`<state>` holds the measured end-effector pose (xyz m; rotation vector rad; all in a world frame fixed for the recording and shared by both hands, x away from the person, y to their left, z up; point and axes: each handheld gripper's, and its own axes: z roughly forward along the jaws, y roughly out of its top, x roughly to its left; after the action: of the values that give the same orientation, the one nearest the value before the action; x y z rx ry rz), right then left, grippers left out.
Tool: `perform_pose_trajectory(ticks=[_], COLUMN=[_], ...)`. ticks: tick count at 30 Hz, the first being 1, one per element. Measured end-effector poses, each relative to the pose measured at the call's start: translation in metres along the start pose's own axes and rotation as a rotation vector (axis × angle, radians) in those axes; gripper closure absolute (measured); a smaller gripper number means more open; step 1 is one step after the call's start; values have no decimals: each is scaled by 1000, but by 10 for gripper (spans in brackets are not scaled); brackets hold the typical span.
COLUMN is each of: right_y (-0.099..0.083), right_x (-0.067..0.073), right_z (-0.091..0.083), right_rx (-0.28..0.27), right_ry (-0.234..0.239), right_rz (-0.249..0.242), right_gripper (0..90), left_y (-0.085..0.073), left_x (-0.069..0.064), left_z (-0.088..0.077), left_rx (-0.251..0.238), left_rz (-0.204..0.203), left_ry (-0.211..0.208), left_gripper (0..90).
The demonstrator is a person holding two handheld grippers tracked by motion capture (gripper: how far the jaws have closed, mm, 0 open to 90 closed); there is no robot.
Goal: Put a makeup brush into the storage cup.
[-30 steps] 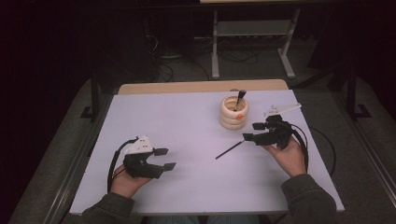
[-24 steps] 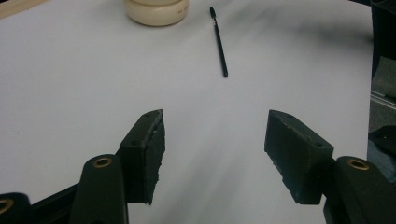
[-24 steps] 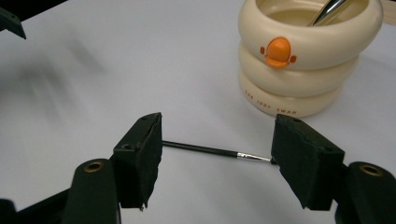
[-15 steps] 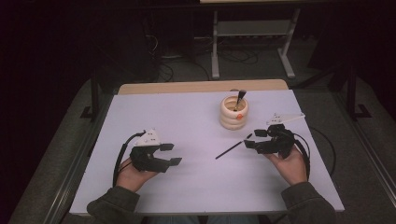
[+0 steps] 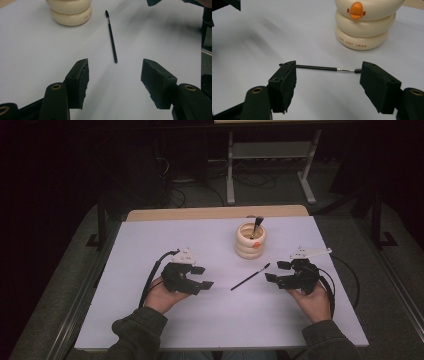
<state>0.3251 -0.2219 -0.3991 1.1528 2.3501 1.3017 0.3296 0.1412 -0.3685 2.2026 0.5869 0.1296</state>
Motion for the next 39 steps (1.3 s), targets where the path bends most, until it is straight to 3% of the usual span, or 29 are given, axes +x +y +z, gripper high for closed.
perform_pose_trajectory(ticks=[4,7,8,10,19,21,24,30,39], right_y=[-3,-4,-5,-5,-3,-3,-2,-3,-2], right_x=[-5,-6,-5,-4,-4,-4,-2,-4,-7], right_z=[-1,-1,-1,-1,-3,-3,-4,-4,-4], right_rx=[-8,-22,-22,-18,-25,-30,-28,-27,-33], right_ry=[0,1,-4,-8,-12,-14,-21,-21,-20], right_rz=[25,14,11,12,-13,-10,-14,-11,-6], right_gripper=[271,270,266,265,269,270,269,267,275], left_y=[12,17,23,26,46,48,49,56,64], left_x=[0,0,1,0,0,1,4,6,11], left_z=[15,22,29,34,62,68,79,99,128], left_rx=[33,43,41,42,108,105,139,185,208], left_rz=[9,1,-9,-13,13,1,-13,-5,-25], left_ry=[1,-11,-41,-52,-51,-54,-58,-60,-66], left_gripper=[393,400,412,414,422,432,439,463,511])
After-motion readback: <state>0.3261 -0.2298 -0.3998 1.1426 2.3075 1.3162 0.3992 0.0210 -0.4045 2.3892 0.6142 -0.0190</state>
